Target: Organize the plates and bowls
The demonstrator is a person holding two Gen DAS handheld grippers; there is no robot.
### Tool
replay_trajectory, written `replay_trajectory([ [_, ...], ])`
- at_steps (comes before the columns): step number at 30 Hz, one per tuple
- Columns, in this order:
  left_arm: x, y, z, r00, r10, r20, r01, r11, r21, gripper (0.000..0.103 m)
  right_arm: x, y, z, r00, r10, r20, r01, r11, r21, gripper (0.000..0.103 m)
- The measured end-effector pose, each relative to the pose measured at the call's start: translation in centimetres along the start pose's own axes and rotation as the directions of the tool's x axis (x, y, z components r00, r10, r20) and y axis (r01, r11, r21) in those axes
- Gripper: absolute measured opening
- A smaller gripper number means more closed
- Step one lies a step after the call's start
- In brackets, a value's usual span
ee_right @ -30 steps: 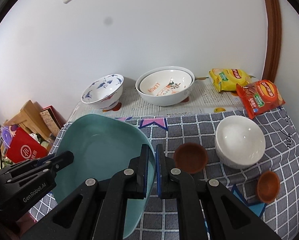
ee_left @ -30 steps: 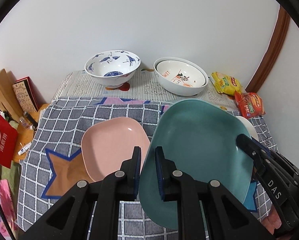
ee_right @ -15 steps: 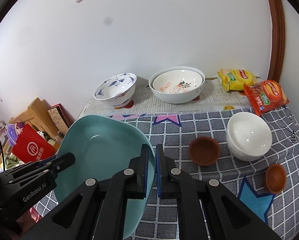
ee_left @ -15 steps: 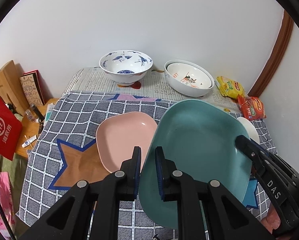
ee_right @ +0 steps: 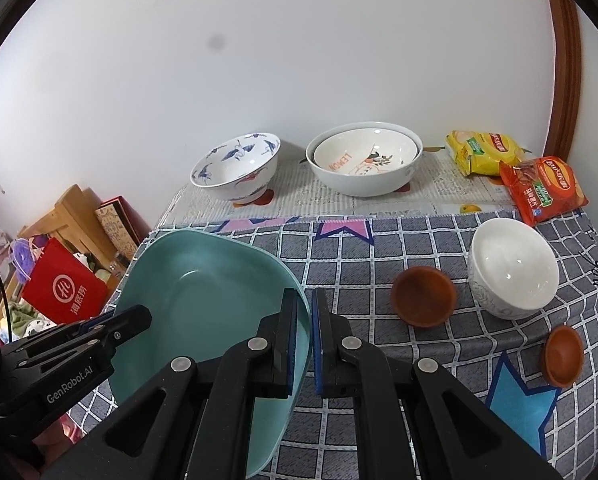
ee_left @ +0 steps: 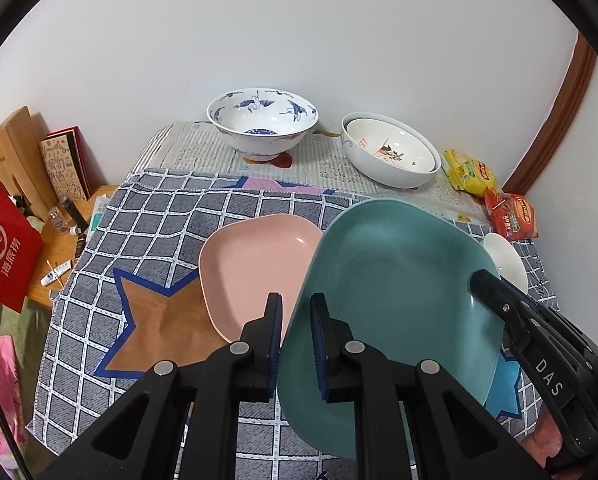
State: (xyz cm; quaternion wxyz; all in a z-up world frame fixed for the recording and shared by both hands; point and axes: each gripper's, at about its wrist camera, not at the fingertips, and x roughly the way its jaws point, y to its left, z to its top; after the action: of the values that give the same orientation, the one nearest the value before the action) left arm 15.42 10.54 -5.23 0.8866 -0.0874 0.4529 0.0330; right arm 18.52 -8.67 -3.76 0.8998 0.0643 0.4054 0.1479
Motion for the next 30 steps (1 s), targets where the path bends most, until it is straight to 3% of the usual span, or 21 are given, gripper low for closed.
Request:
replay_trajectory([
  [30,3.1,2.6,-0.1,0.999,0.012,-0.052,-0.013,1.0,-0.019,0.014,3.8,2.0,0.1,0.998,-0.008,-0.058,0.006,1.0,-0.027,0.008],
])
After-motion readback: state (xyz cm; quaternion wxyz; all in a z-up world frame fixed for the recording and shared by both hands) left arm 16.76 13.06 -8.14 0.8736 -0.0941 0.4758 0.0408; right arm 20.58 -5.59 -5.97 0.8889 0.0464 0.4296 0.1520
